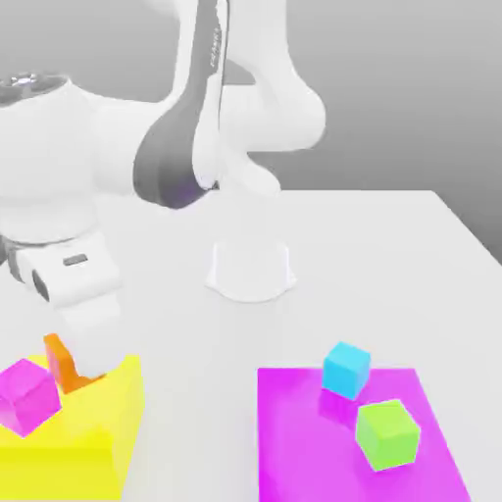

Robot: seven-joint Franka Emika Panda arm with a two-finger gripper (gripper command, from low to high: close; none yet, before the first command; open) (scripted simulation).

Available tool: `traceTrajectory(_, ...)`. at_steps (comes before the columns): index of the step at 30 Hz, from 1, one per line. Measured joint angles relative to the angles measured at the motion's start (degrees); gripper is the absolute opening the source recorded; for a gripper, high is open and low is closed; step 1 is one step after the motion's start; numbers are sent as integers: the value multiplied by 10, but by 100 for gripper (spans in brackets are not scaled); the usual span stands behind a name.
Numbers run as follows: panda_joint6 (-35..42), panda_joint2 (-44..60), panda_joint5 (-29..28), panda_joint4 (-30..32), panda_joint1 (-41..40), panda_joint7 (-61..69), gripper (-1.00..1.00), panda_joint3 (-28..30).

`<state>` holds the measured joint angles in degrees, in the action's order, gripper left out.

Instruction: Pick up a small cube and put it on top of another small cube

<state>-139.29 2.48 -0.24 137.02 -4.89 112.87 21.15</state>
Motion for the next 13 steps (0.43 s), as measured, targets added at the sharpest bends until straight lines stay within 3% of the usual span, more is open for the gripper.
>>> traceTrajectory(5, 56, -9, 5, -48, -30, 122, -100, 15)
traceTrajectory(9, -4, 47, 42, -38, -38, 170, -100, 7)
traceTrajectory(10, -17, 57, 48, -35, -39, 175, 100, 5)
traceTrajectory(13, -17, 57, 48, -35, -39, 175, 100, 5)
